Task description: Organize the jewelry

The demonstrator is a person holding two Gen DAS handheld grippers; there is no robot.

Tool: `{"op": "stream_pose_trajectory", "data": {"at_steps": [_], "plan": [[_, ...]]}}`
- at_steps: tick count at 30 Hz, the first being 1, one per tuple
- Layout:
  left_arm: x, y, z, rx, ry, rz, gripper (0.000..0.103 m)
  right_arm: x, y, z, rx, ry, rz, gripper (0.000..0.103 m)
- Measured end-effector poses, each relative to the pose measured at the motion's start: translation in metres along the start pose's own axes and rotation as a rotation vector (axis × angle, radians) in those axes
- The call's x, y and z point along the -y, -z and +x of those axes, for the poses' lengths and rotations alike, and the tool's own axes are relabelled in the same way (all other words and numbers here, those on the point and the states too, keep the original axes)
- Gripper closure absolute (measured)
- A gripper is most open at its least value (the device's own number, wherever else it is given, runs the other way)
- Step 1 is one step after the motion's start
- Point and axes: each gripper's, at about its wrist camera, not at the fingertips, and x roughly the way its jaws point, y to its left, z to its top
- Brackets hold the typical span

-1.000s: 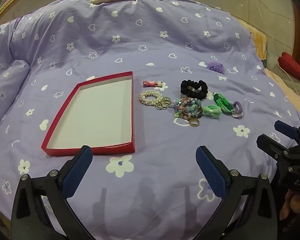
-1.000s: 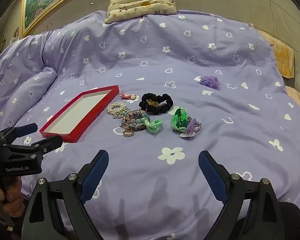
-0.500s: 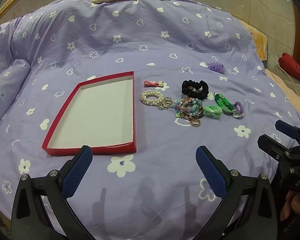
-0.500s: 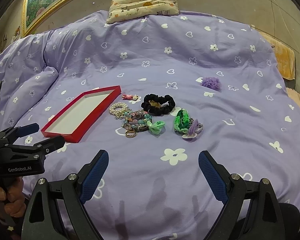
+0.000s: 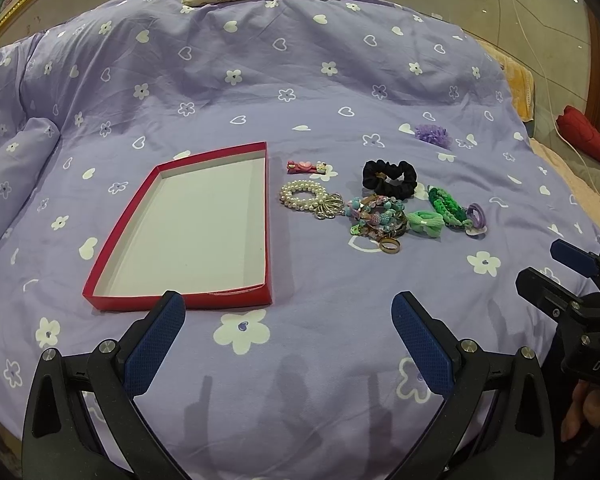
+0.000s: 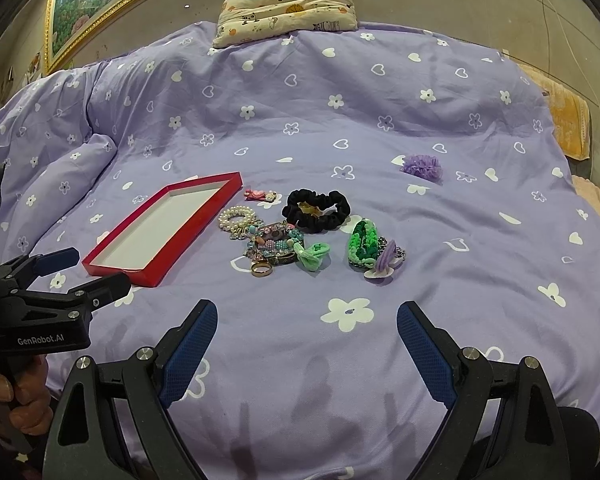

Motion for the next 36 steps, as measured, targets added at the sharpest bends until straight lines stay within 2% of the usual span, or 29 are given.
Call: {"op": "stream_pose_trajectory", "data": {"at_steps": [23, 36], "plan": [[0.002, -0.001, 0.000, -0.002, 0.006, -0.002, 0.000, -0.002, -0.004, -0.002, 0.005, -0.009, 0.001, 0.010], [0.004, -0.012, 0.015, -0.029, 0.049, -0.005, 0.000, 0.006, -0.005, 0.002, -0.008, -0.019, 0.023, 0.010]]}}
